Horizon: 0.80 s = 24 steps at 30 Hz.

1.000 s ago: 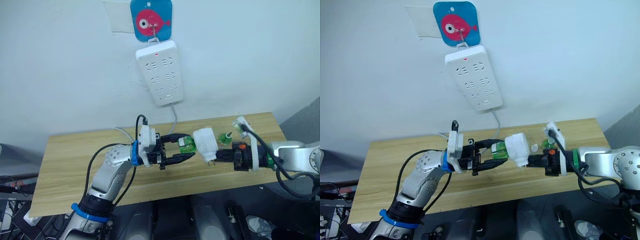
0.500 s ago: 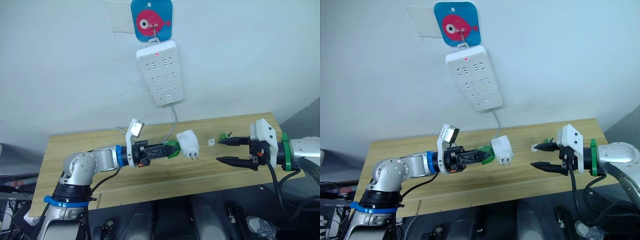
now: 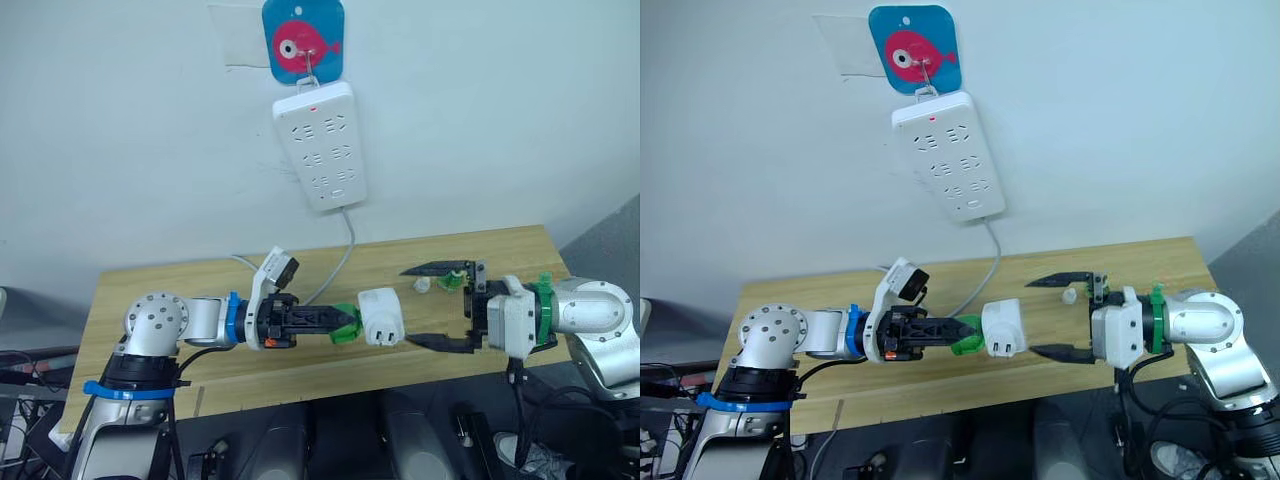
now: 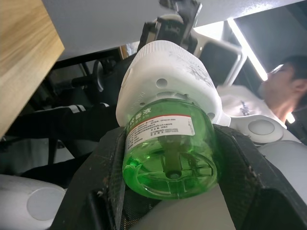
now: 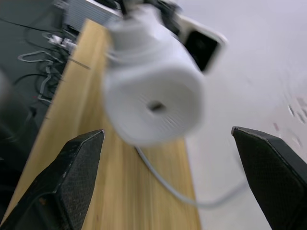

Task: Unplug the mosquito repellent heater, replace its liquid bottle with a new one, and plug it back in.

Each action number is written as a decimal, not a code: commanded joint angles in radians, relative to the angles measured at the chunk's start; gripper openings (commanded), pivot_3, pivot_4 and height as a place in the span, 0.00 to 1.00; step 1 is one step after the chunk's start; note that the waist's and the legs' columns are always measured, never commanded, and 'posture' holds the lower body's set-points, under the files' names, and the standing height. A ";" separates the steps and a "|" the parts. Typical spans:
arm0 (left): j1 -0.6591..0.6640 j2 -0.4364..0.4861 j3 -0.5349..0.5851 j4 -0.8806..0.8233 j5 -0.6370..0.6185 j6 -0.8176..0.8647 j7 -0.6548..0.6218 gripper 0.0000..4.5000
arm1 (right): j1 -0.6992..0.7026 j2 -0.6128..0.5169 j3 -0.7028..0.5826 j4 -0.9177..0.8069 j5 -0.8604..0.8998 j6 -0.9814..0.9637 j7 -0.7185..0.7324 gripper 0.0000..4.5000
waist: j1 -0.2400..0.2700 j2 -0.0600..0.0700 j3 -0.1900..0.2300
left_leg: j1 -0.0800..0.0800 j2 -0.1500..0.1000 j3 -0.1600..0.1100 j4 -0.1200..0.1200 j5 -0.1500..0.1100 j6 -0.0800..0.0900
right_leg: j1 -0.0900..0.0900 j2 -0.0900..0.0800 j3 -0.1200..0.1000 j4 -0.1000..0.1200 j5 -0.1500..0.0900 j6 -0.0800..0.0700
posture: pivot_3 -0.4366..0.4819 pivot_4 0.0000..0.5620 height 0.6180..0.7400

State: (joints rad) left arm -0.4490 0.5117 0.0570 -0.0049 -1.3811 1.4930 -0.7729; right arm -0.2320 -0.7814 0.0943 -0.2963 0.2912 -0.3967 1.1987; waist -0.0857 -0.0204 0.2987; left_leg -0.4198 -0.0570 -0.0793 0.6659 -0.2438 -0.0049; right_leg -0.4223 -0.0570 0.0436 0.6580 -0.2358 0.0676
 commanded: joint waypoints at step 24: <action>-0.013 0.009 -0.004 -0.037 -0.039 0.053 -0.039 0.50 | -0.133 0.092 0.106 0.043 -0.051 -0.210 -0.022 0.66 | -0.001 0.000 0.000 | 0.002 0.000 0.000 0.000 0.000 -0.001 | 0.000 0.000 0.001 0.002 0.000 -0.001 | 0.28 0.52 1.00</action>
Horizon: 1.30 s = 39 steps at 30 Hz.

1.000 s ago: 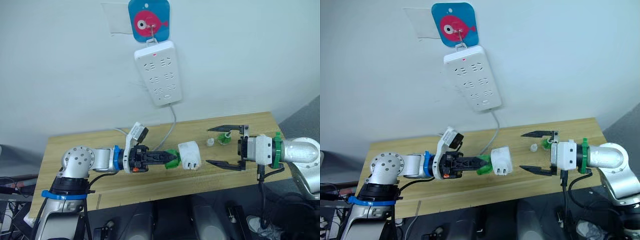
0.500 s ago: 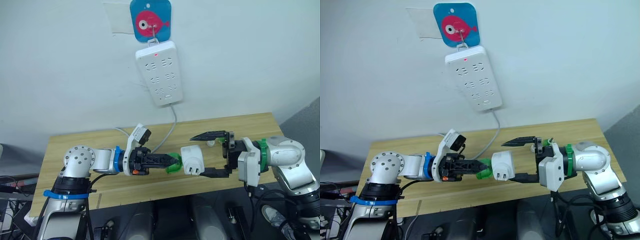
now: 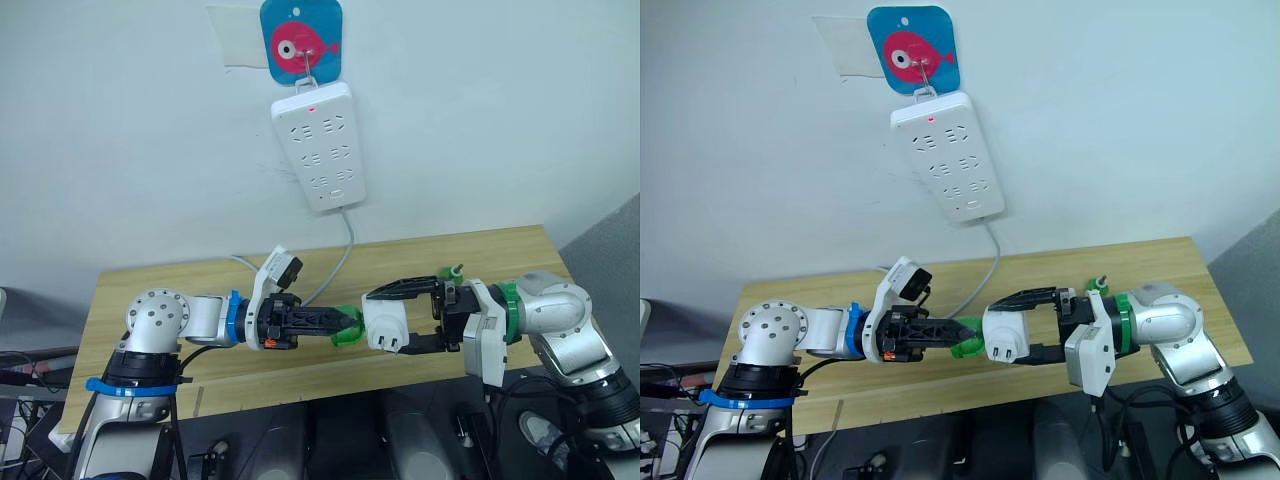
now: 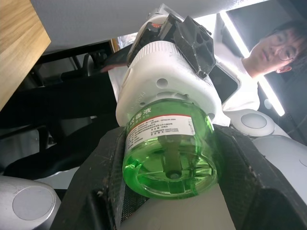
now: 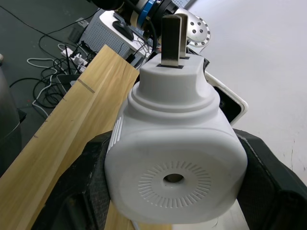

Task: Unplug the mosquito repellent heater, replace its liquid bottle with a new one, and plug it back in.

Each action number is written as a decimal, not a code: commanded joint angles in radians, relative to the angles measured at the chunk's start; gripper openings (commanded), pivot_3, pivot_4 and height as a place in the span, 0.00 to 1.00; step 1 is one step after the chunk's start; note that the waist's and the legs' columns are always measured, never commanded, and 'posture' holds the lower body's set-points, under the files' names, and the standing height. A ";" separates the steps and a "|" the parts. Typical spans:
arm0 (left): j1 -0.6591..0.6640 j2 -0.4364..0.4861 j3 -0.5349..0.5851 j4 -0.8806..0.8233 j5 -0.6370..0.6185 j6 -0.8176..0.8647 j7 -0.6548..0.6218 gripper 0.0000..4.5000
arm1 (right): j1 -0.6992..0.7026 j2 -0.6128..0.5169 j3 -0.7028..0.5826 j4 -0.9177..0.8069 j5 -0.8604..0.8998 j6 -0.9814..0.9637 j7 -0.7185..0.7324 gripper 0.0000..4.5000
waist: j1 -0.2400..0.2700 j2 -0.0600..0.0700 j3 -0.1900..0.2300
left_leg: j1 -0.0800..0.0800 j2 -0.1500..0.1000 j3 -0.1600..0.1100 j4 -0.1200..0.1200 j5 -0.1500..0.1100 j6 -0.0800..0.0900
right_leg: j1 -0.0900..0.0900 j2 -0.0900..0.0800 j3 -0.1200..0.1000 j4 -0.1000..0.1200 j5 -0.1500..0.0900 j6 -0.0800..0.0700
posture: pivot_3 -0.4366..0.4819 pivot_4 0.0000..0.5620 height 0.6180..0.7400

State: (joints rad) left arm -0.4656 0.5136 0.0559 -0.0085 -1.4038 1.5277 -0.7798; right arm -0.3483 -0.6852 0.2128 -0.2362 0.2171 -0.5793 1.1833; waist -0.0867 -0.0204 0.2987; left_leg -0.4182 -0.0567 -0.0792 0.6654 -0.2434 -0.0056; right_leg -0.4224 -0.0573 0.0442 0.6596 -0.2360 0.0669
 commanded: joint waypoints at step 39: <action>0.218 0.009 -0.326 -0.188 1.474 -1.917 -0.129 1.00 | -0.090 -0.098 -0.251 -0.080 1.510 1.801 -1.311 0.66 | 0.028 0.000 -0.002 | -0.010 -0.003 0.000 -0.001 -0.003 0.007 | -0.002 -0.009 -0.003 -0.011 0.004 0.002 | 0.31 0.49 1.00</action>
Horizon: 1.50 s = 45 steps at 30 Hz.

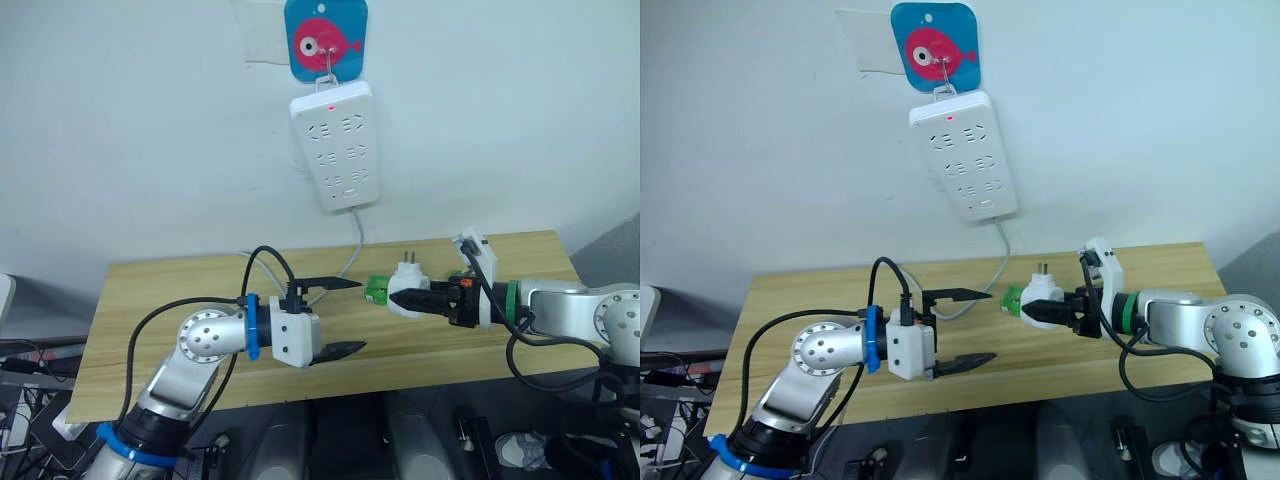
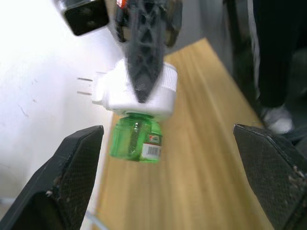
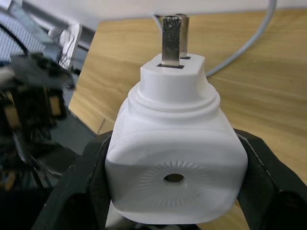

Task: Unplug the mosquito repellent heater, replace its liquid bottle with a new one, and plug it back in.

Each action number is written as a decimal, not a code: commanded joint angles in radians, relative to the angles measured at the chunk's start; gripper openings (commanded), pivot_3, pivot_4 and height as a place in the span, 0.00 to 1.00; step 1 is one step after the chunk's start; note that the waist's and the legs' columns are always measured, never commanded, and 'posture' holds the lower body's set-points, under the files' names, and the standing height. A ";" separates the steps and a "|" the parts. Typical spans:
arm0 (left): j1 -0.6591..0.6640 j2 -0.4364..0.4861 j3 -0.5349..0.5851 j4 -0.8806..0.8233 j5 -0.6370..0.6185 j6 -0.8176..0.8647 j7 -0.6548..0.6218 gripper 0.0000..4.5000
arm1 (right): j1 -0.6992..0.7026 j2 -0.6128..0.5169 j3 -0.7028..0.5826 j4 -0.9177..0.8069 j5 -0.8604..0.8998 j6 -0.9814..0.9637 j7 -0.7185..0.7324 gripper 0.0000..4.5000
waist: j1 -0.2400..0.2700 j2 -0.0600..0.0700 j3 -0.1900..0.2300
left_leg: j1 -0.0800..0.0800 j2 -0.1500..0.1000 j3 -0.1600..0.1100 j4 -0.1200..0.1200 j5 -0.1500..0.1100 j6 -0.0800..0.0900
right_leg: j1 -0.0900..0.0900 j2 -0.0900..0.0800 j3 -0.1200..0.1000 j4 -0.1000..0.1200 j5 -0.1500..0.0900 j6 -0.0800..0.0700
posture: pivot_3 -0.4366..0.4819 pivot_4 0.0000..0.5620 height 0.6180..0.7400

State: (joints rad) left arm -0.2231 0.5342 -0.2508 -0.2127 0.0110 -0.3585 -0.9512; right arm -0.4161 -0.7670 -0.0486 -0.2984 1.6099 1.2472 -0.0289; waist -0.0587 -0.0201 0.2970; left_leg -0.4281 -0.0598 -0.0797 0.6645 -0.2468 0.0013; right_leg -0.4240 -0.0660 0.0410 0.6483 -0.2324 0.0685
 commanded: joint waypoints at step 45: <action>-0.159 -0.088 -0.084 0.173 0.179 0.031 0.188 0.50 | 0.015 -0.115 0.099 -0.219 0.312 -0.292 -0.440 1.00 | -0.027 0.000 0.000 | 0.000 0.001 0.000 0.001 0.001 0.002 | 0.000 0.002 -0.001 0.001 0.001 0.002 | 0.28 0.47 1.00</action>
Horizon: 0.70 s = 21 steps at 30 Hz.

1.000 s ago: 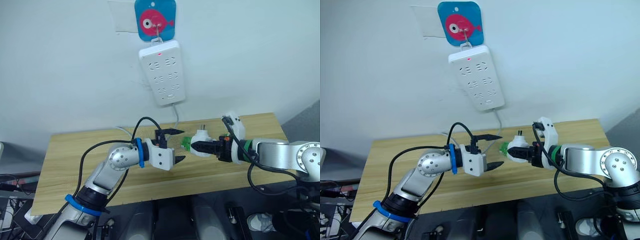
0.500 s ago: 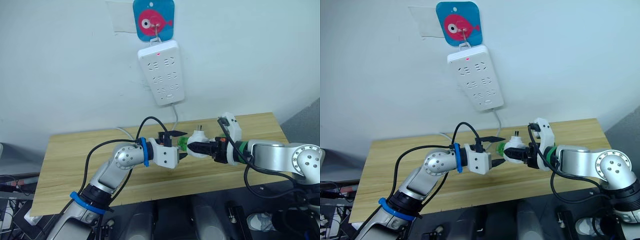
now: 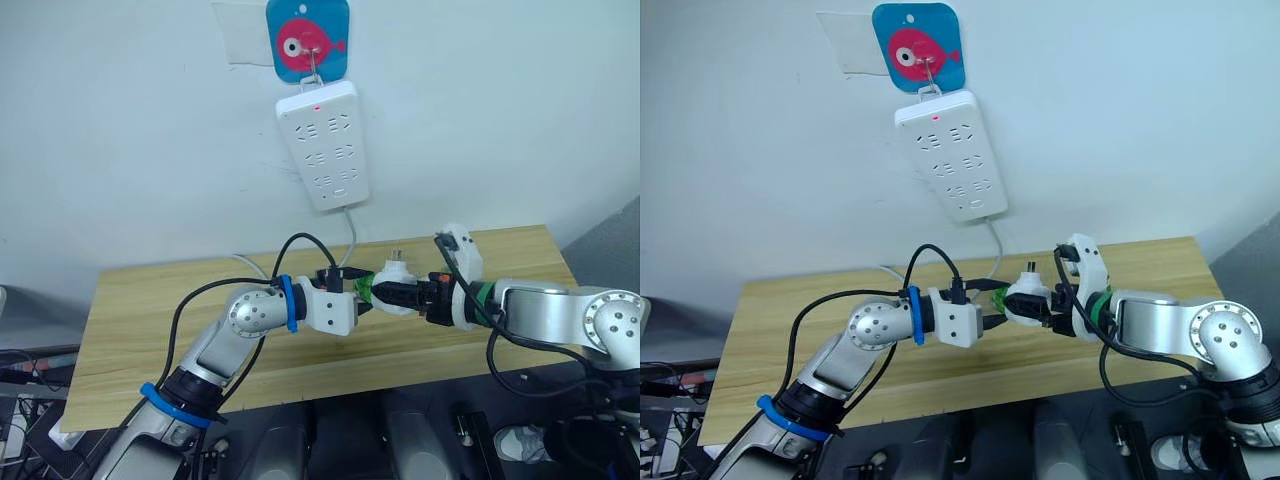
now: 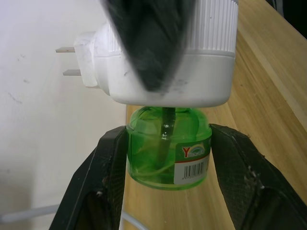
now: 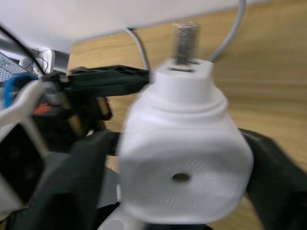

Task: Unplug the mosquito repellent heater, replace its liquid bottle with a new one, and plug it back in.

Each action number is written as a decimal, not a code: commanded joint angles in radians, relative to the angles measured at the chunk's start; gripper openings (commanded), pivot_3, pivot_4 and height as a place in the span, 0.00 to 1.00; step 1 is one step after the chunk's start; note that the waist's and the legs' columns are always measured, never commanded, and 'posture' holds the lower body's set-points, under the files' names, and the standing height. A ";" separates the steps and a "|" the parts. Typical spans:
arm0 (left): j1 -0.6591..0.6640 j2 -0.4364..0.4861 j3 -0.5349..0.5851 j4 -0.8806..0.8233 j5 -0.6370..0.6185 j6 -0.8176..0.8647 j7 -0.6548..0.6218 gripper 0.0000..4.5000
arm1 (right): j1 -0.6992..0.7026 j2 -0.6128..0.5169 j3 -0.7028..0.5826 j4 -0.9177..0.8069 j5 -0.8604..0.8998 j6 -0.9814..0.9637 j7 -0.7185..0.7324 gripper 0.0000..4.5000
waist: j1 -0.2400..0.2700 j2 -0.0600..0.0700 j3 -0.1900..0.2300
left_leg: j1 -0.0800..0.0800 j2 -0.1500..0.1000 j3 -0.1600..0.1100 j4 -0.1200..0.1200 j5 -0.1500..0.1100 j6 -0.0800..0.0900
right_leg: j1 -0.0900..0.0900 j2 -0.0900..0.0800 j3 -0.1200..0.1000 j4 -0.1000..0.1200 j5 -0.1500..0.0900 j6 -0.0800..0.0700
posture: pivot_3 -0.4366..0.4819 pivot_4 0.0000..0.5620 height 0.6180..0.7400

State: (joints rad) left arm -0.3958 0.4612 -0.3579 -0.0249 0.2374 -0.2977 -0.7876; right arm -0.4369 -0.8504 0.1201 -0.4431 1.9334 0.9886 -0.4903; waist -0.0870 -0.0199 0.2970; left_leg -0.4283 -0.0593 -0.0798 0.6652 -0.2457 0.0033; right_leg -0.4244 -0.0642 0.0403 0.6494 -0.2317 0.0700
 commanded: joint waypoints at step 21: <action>0.144 -0.264 0.104 -0.194 -0.472 0.325 0.085 0.50 | 0.338 0.327 0.013 -0.491 -1.003 -0.337 0.186 1.00 | -0.011 0.002 -0.014 | 0.002 0.001 0.002 0.001 0.000 0.000 | 0.001 0.007 0.003 0.001 0.000 0.001 | 0.18 0.47 1.00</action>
State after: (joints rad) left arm -0.2568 0.1995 -0.2497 -0.1617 -0.2070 0.0248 -0.6971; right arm -0.0930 -0.5370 0.1222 -0.9126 0.9779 0.6693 -0.3207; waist -0.0983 -0.0184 0.2834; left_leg -0.4264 -0.0581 -0.0783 0.6665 -0.2455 0.0028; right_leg -0.4235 -0.0568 0.0430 0.6501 -0.2314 0.0710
